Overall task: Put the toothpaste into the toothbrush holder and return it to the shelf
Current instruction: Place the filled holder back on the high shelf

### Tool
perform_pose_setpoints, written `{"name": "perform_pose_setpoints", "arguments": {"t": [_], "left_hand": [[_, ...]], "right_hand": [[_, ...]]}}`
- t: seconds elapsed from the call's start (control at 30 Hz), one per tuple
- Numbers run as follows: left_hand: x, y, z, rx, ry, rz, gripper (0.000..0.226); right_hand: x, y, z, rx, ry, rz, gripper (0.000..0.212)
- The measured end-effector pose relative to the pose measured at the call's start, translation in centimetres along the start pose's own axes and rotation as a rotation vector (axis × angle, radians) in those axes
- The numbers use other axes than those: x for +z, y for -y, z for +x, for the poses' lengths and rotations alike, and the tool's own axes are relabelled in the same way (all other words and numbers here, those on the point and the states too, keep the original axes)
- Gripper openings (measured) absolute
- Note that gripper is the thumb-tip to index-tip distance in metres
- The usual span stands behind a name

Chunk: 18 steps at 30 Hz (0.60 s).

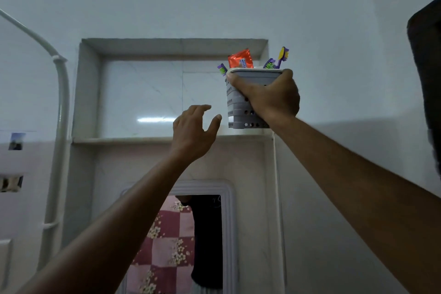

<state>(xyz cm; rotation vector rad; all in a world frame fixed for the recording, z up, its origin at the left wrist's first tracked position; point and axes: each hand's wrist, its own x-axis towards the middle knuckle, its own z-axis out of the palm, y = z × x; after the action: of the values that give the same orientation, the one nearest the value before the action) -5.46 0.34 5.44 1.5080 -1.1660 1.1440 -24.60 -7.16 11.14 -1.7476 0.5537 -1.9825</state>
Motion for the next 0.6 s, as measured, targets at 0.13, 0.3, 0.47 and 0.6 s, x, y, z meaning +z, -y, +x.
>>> {"name": "perform_pose_setpoints", "arguments": {"t": [0.13,0.3,0.47,0.6], "left_hand": [[2.3,1.6,1.0,-0.053,0.096,0.058,0.057],[4.9,3.8,0.1,-0.144,0.314,0.153,0.064],[6.0,4.4,-0.6,-0.108,0.229,0.180,0.064],[6.2,4.7,-0.9,-0.090,0.222,0.195,0.066]], "right_hand": [[2.7,-1.4,1.3,0.022,0.007,-0.092,0.114],[5.4,-4.6,1.7,0.033,0.000,-0.141,0.120],[7.8,-6.5,2.0,0.000,0.007,-0.195,0.125],[9.3,-9.0,0.3,-0.063,0.042,-0.203,0.129]]}}
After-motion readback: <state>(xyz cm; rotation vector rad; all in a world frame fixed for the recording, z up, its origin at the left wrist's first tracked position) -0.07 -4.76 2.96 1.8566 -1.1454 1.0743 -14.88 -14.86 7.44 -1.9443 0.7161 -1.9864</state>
